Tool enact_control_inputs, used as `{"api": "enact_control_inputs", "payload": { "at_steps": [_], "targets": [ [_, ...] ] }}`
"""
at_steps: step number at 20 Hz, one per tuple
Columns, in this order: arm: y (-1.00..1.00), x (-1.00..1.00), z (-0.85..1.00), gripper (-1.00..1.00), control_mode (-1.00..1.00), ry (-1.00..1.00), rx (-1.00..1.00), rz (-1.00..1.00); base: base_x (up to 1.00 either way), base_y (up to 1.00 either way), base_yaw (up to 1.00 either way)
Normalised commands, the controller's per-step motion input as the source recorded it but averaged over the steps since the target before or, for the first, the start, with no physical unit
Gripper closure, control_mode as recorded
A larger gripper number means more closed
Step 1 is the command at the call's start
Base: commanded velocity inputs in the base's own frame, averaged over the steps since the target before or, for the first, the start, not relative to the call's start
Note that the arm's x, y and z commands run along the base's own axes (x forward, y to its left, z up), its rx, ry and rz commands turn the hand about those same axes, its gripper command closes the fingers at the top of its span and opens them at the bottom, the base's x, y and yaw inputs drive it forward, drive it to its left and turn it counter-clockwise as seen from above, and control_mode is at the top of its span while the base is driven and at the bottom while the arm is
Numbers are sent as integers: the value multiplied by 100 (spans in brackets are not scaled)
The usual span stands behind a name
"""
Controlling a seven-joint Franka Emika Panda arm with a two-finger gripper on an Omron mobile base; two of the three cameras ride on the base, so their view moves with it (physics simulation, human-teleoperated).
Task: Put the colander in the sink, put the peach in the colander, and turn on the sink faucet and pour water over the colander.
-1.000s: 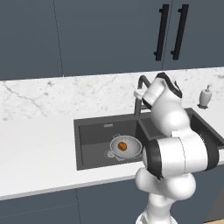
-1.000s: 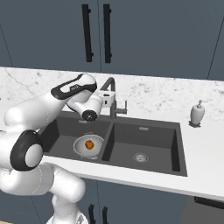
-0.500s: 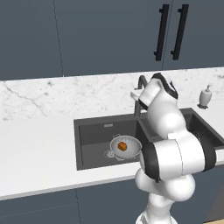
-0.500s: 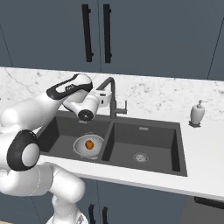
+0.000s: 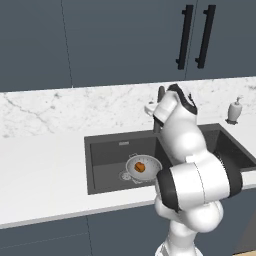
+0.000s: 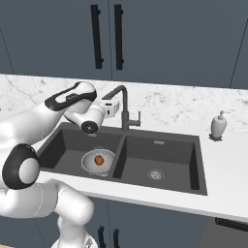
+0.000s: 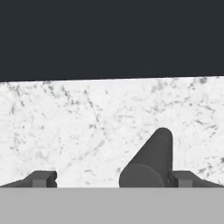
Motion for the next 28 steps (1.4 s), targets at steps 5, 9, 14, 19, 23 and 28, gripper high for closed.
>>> {"api": "enact_control_inputs", "payload": {
  "at_steps": [5, 9, 14, 19, 23, 28],
  "targets": [
    [31, 0, 0, -100, -100, 0, -2, 0, 0, 0, 0],
    [29, 2, 0, -100, -100, 0, -1, 0, 0, 0, 0],
    [25, 3, 0, -100, -100, 0, 0, 0, 0, 0, 0],
    [21, 7, 0, -100, -100, 0, 0, 0, 0, 0, 0],
    [14, 6, 0, -100, -100, 0, 0, 0, 0, 0, 0],
    [-19, -19, 0, -100, -100, 0, 0, 0, 0, 0, 0]
  ]
}}
